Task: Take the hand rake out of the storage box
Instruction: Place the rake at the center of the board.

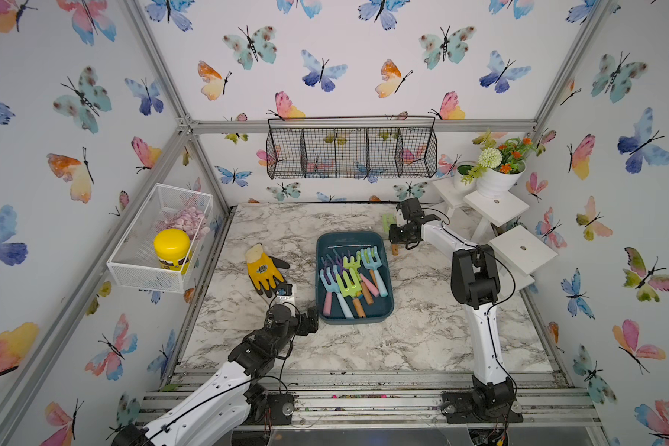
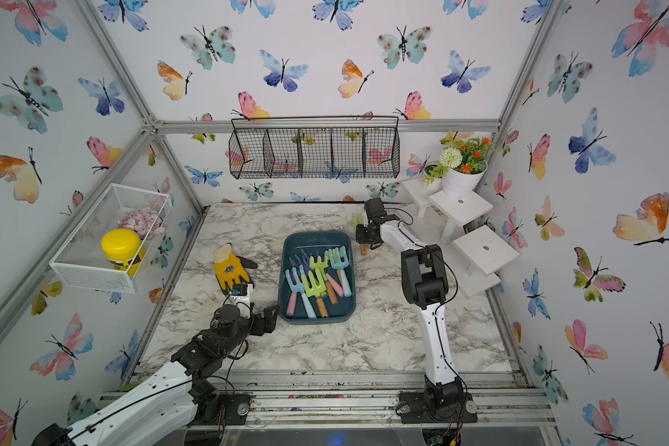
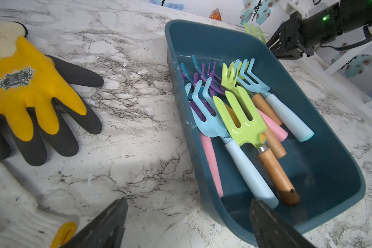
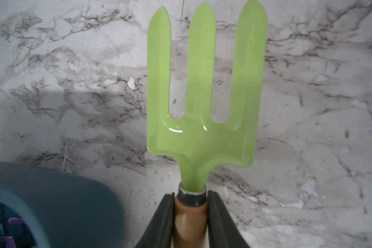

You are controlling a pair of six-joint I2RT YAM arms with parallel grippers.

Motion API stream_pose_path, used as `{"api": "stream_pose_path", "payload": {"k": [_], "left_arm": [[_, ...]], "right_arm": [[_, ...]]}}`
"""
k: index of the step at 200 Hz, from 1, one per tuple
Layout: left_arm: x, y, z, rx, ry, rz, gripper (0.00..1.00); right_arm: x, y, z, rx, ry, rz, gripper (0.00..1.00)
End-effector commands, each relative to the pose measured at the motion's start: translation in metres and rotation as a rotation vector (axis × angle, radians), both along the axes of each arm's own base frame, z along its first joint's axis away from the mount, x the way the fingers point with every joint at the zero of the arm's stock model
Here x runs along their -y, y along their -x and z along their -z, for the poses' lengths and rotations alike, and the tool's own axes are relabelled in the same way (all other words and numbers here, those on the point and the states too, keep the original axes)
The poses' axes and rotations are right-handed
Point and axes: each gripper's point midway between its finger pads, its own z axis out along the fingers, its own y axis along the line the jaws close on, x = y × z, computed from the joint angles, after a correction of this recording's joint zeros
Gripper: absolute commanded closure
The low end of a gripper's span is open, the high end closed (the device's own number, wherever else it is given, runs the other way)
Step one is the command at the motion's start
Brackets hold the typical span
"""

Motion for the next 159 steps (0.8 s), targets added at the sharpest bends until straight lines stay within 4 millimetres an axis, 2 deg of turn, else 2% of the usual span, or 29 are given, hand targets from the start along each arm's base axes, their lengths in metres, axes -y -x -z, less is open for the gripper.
{"api": "stream_pose_path", "payload": {"k": [1,65,86,125,159], "left_arm": [[0.007,-0.002,-0.012,0.026,0.021,0.031,0.06],[0.008,-0.002,-0.012,0.023,0.018,0.034,0.06],[0.008,-0.002,-0.011,0.021,0.019,0.031,0.05],[0.007,-0.002,-0.011,0.021,0.017,0.026,0.05],[0.005,-0.004,-0.012,0.024,0.012,0.012,0.03]], "right_arm": [[-0.003,0.000,0.010,-0.020,-0.028,0.010,0.69],[0.002,0.005,0.020,-0.036,-0.005,0.017,0.66],[0.005,0.009,0.018,-0.036,0.002,0.016,0.60],[0.012,0.026,-0.006,0.004,0.011,0.010,0.45],[0.017,0.055,-0.032,0.039,-0.002,-0.015,0.30]]}}
